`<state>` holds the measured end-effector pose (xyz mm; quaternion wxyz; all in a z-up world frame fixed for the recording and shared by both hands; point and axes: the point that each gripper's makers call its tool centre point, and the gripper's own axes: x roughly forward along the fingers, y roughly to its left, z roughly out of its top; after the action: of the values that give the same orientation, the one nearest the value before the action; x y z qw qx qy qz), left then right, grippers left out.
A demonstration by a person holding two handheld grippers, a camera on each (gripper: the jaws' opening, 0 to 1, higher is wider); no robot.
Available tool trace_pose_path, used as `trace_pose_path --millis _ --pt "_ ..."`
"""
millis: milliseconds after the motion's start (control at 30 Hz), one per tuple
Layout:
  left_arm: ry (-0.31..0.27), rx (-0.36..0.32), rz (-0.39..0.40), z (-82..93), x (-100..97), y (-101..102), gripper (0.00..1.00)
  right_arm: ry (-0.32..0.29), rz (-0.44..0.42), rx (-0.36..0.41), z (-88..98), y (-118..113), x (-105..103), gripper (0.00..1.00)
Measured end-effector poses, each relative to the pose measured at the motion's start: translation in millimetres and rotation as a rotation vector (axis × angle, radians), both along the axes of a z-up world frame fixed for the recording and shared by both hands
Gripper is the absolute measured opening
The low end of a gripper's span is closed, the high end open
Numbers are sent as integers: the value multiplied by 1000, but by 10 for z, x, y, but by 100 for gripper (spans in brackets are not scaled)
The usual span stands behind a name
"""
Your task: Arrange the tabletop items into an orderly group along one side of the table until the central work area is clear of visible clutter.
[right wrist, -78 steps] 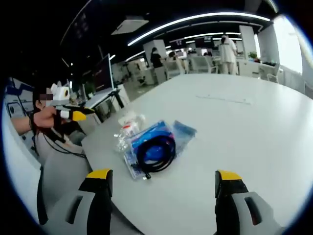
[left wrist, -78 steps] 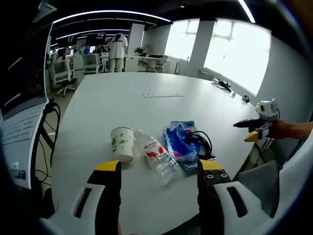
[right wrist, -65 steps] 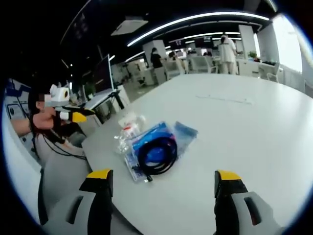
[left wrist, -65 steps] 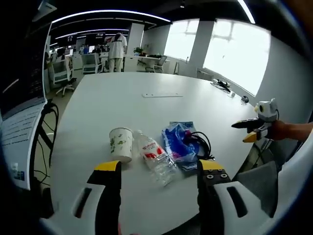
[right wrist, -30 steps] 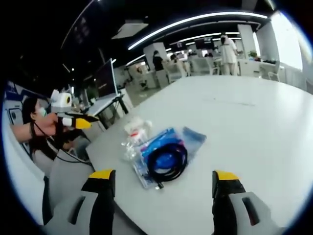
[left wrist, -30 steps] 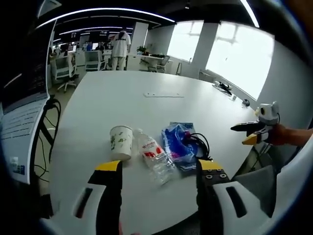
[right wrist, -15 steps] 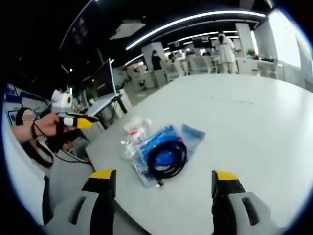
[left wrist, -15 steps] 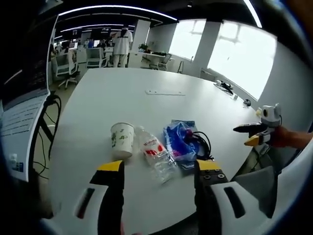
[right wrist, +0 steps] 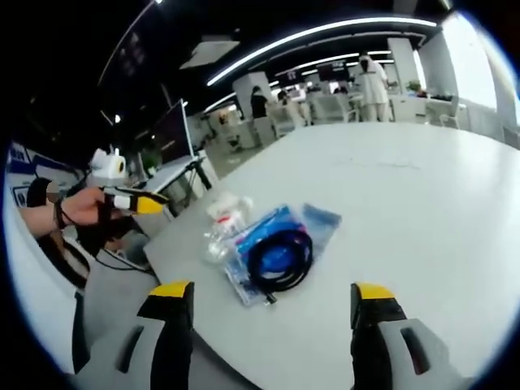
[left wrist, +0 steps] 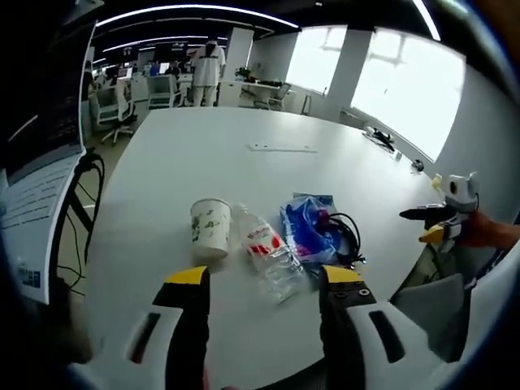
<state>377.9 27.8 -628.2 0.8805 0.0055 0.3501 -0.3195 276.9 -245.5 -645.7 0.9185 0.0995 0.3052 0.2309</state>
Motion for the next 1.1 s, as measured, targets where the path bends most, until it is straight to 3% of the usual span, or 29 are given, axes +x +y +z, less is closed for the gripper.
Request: trace_pose_path --millis 400,800,1100 --pt "14 63 31 -138 304 118 47 0 -24 -1 4 -83 -80 80" --pt "35 81 36 -301 568 68 48 -3 -27 -8 21 -112 -87 80" --pt "121 82 105 -518 754 54 47 4 -28 -11 -1 -118 -115 79"
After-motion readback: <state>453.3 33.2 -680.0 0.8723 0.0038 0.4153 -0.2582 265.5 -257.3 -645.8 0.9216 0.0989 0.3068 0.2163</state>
